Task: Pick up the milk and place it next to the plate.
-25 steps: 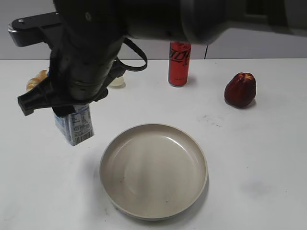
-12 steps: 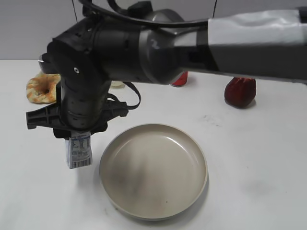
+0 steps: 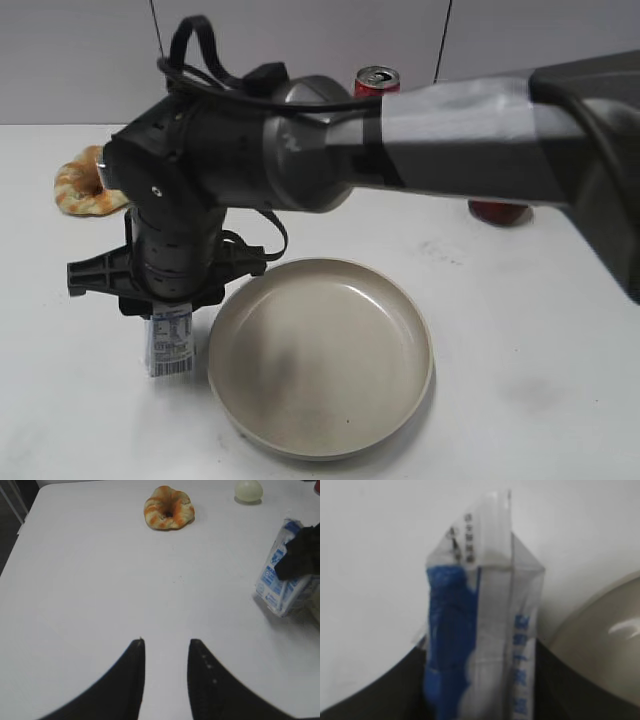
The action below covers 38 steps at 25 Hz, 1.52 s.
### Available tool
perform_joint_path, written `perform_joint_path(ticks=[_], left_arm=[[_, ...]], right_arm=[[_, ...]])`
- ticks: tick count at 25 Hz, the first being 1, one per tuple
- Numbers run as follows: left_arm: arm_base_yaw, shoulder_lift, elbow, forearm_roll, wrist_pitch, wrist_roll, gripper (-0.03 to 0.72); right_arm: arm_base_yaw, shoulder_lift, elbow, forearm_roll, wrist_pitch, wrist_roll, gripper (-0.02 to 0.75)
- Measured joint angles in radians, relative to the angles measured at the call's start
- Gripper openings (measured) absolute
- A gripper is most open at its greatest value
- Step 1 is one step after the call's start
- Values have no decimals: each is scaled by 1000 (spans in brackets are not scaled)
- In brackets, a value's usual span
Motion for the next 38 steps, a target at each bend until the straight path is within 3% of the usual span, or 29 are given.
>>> perform_joint_path(ticks=[3,8,11,18,26,33,38], left_arm=[[0,0,0,0,0,0,228],[0,0,0,0,0,0,229],[0,0,0,0,0,0,229],[0,0,0,0,0,0,229],[0,0,0,0,0,0,229],[0,0,0,0,0,0,229],[0,0,0,0,0,0,229]], right_arm=[[0,18,0,6,-2,0,333],[0,19,-5,32,-42,0,584],[0,19,-19,32,-31,-21,645],[-20,-33,-160,-65,159,-246,657],[-197,-126,-315,76,442,-576,629],[-426,-184,-257,171,470,-714,594],[-582,-279,-22,199,467,-779,592]])
